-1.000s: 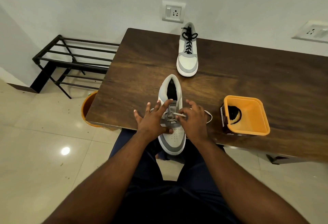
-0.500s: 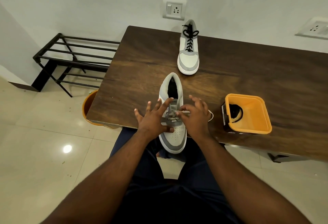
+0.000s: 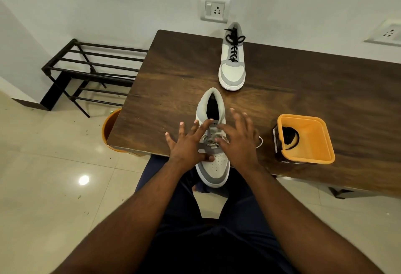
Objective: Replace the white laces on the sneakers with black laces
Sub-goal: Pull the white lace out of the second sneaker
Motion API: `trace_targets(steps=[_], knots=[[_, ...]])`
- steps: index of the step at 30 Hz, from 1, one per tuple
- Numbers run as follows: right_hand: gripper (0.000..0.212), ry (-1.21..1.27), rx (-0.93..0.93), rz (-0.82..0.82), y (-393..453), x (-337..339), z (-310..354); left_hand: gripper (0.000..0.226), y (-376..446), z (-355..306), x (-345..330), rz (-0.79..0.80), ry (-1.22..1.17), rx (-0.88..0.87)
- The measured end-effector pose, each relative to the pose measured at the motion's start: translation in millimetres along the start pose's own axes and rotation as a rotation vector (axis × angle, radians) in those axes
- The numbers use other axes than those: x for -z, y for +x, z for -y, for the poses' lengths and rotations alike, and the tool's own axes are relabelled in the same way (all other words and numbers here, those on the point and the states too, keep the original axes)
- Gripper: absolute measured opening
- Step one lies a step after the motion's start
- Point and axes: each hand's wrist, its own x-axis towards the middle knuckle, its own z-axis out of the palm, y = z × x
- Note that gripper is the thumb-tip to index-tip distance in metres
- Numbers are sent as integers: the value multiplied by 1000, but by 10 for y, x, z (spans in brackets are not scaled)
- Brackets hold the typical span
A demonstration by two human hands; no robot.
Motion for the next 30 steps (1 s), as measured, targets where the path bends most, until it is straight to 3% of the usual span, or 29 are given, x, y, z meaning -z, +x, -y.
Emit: trace_targets(steps=[3,7,10,14,18,24,27,30], knots=[[21,-211,58,118,55,-66,94,117,1,4,5,2,2,4],[17,-178,53,142,134,-37,135,118,-3,-6,11,-5,12,1],[11,51,-63,41,108,62,97,118,-11,-7,18,-11,10,-1],[7,476,-268,-274,6,298,55,118,-7,-2,23,-5,-2,-6],[20,819,-268,-463,-53,532,93,119,-1,6,11,-1,-4,-7],[12,1177,-390,-690,87,646,164,117,-20,6,21,-7,7,1],[10,1201,-439,-713,200,700,145,117,-25,-10,25,2,19,5],[15,1026,-529,-553,262,667,72,117,-17,-4,12,7,19,8]])
